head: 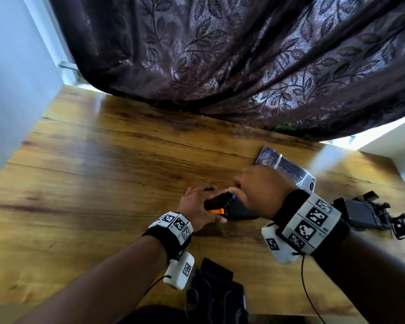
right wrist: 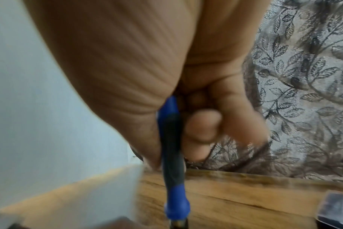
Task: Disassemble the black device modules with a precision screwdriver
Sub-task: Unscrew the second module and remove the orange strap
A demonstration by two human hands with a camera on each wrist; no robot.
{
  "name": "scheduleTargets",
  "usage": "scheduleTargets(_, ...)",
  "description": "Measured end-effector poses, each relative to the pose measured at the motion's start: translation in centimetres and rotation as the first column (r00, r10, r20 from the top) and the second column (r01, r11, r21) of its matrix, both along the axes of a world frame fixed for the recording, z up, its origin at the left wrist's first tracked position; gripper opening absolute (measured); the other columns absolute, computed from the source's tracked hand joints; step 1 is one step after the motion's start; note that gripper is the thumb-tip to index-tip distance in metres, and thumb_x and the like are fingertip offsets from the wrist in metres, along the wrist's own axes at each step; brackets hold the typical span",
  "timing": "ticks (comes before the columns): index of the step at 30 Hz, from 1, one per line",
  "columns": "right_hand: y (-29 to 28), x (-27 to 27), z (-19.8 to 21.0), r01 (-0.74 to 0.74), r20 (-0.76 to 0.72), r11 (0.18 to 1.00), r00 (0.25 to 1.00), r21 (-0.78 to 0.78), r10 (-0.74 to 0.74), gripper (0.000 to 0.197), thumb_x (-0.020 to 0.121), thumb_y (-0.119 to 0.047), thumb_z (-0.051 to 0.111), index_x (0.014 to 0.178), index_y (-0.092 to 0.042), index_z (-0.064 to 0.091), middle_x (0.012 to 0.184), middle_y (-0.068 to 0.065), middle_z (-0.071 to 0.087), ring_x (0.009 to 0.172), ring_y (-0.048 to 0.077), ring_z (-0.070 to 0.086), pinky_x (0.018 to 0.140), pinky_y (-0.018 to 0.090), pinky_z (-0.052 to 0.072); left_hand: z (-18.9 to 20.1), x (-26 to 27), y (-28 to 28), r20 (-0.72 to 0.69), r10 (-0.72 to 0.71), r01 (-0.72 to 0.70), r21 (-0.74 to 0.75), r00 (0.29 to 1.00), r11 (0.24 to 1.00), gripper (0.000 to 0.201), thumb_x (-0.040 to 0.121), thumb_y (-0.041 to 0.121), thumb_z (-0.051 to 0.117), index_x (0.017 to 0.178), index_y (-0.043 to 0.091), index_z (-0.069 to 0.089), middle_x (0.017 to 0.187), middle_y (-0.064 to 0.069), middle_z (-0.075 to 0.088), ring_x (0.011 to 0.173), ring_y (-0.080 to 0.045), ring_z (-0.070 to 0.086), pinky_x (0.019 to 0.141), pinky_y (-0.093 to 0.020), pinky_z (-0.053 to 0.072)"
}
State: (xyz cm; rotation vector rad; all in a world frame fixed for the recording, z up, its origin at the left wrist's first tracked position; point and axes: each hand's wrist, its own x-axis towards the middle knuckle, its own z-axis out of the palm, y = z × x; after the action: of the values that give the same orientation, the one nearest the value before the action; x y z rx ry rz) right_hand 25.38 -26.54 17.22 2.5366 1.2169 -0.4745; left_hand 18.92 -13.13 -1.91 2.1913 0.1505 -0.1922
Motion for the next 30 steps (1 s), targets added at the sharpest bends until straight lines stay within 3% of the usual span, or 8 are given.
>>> scheduleTargets(3,-0.4,-0.7,-0.1,0.039,0.001,0.999,0.999,-0.006,-0.039,0.030,0.105,-0.044,0.043,0.111,-0.021,0.060,0.110,0.001,0.059,0.091,0.017,0.054,0.079,0.032,0.048,-0.2,0.0,0.0,0.011,0.015,-0.014,-0.020,1.000,1.000,0.086,0.065,0.054,0.089,0.140,0.059,0.046,0.146,0.022,0.045,0.131,-0.014,0.034,0.112,-0.035,0.035)
scheduleTargets(6,-1.1,-1.0,0.4,0.053,-0.069,0.997,0.996,0.050,-0.049,0.031,0.096,-0.036,0.063,0.123,-0.025,0.056,0.121,-0.003,0.048,0.102,0.017,0.055,0.085,0.034,0.052,-0.1,0.0,0.0,0.014,0.005,-0.005,-0.026,1.000,1.000,0.083,0.066,0.054,0.089,0.137,0.062,0.047,0.145,0.024,0.045,0.130,-0.013,0.033,0.112,-0.036,0.035)
scheduleTargets(10,-1.6,-1.0,0.2,0.074,-0.151,0.989,0.987,0.131,-0.054,0.021,0.089,-0.014,0.067,0.105,-0.026,0.060,0.108,-0.009,0.048,0.098,0.012,0.051,0.083,0.029,0.050,0.1,0.0,0.0,-0.001,-0.002,0.002,-0.029,1.000,1.000,0.085,0.067,0.053,0.089,0.139,0.060,0.045,0.147,0.022,0.043,0.133,-0.013,0.031,0.115,-0.040,0.034)
scheduleTargets(14,-1.8,-0.7,-0.2,0.148,-0.090,0.977,0.987,0.155,-0.135,0.005,0.096,-0.032,0.062,0.097,-0.026,0.063,0.099,-0.009,0.057,0.092,0.014,0.057,0.079,0.032,0.049,0.2,-0.1,0.1,0.002,-0.015,0.015,-0.025,1.000,1.000,0.085,0.068,0.053,0.088,0.141,0.059,0.045,0.146,0.022,0.042,0.133,-0.012,0.031,0.110,-0.034,0.031)
scheduleTargets(18,-1.7,-0.4,-0.4,0.190,-0.022,0.976,0.982,0.110,-0.188,0.027,0.102,-0.044,0.050,0.099,-0.023,0.067,0.094,-0.002,0.068,0.087,0.020,0.063,0.078,0.037,0.055,0.4,-0.1,0.1,0.001,-0.021,0.021,-0.022,1.000,1.000,0.085,0.070,0.051,0.087,0.143,0.058,0.044,0.146,0.022,0.041,0.131,-0.010,0.030,0.107,-0.030,0.027)
scheduleTargets(24,-2.1,0.1,-0.3,0.124,-0.124,0.985,0.986,0.119,-0.109,0.025,0.090,-0.025,0.069,0.113,-0.027,0.061,0.114,-0.006,0.051,0.104,0.013,0.052,0.088,0.029,0.047,0.6,-0.2,0.1,0.004,-0.022,0.022,-0.015,1.000,1.000,0.085,0.071,0.050,0.087,0.144,0.057,0.044,0.146,0.022,0.041,0.129,-0.010,0.030,0.105,-0.030,0.027)
scheduleTargets(26,-2.3,0.3,-0.4,0.131,-0.145,0.980,0.983,0.147,-0.110,0.022,0.089,-0.020,0.071,0.107,-0.027,0.061,0.111,-0.008,0.053,0.102,0.012,0.052,0.086,0.028,0.046,0.5,-0.2,0.1,0.002,-0.025,0.025,-0.022,1.000,0.999,0.085,0.071,0.050,0.087,0.144,0.057,0.044,0.147,0.022,0.041,0.129,-0.011,0.030,0.108,-0.032,0.029)
scheduleTargets(30,-2.3,0.5,-0.8,0.198,-0.103,0.964,0.978,0.176,-0.182,0.012,0.093,-0.037,0.066,0.091,-0.025,0.063,0.093,-0.006,0.063,0.087,0.016,0.060,0.075,0.033,0.050,0.5,-0.2,0.1,-0.001,-0.027,0.027,-0.021,1.000,0.999,0.085,0.070,0.050,0.087,0.143,0.057,0.045,0.147,0.023,0.041,0.130,-0.012,0.031,0.111,-0.037,0.032)
